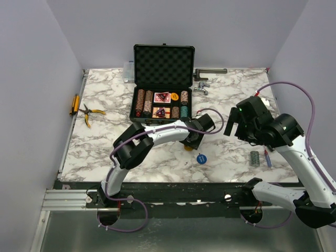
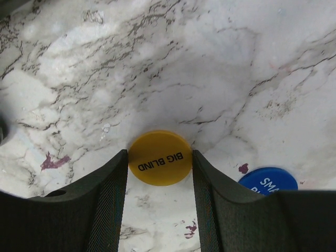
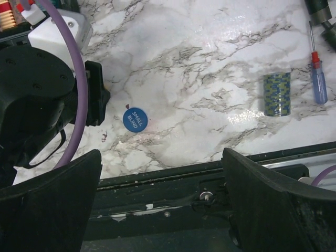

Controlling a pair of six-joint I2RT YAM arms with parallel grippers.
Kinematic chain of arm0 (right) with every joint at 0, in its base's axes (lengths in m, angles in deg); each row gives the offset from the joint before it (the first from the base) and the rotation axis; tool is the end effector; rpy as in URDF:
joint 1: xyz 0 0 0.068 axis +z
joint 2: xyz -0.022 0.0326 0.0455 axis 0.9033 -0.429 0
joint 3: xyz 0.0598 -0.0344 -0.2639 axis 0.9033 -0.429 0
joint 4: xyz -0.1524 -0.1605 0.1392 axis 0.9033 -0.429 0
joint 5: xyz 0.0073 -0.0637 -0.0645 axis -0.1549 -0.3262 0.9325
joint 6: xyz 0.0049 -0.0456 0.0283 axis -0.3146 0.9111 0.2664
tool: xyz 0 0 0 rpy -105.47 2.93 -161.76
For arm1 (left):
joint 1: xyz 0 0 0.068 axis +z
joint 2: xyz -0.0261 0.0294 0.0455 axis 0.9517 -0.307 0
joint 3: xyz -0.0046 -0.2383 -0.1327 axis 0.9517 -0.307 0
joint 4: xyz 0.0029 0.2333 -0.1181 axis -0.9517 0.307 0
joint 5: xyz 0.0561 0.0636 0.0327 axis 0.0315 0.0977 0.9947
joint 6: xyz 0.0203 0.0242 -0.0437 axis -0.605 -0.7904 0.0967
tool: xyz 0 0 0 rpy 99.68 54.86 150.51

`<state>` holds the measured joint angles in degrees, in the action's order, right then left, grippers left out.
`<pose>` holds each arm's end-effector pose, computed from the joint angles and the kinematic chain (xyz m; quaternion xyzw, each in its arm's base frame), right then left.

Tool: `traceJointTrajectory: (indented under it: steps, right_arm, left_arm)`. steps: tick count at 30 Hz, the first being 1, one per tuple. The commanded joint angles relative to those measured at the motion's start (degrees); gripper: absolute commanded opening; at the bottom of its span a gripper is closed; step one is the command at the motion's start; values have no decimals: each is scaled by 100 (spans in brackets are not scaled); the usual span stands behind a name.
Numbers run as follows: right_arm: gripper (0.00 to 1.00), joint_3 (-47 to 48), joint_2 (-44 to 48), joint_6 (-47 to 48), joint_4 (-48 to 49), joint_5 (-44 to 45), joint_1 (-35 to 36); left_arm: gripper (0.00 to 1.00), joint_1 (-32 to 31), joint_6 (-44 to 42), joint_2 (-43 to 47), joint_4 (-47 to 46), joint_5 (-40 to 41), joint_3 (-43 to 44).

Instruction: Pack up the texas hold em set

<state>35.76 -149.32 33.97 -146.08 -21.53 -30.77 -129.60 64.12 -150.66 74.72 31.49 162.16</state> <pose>0.1381 0.0773 0.3890 0.1365 0.9378 0.0330 0.3175 0.2400 -0.3625 0.1680 0.2355 0.9494 -0.0456 0.2026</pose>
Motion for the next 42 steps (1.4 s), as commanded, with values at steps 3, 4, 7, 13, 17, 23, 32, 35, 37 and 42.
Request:
traceJointTrajectory:
  steps: [3,4,7,13,17,23,32,35,37,42]
  right_arm:
    - [100,268,-58,74,91,282,45]
    - [100,311,-94,89,119,287,45]
    - [100,480,-186,112,170,303,45]
    - [100,705,-192,153,363,407,44]
    - [100,802,-191,149,454,473,45]
    - [100,824,-116,150,674,571,45]
    - [100,671,-27,164,924,726,45]
    - [100,679,-30,171,991,744,45]
    - [100,678,-33,180,1039,753,45]
    - [100,702,-45,231,1144,821,45]
  left_arm:
    - [25,-45,7,248,457,168,-330]
    - [25,-47,-2,291,457,163,-355]
    - [24,-45,-40,414,463,184,-401]
    - [24,-47,-128,631,533,281,-491]
    - [24,-48,-163,776,570,331,-605]
    - [23,-45,-226,1080,645,383,-688]
    - [22,-50,-218,1702,903,516,-733]
    - [22,-38,-200,1861,1077,567,-663]
    - [22,-32,-200,1952,1194,589,-586]
    - [22,57,-290,2088,1429,573,-372]
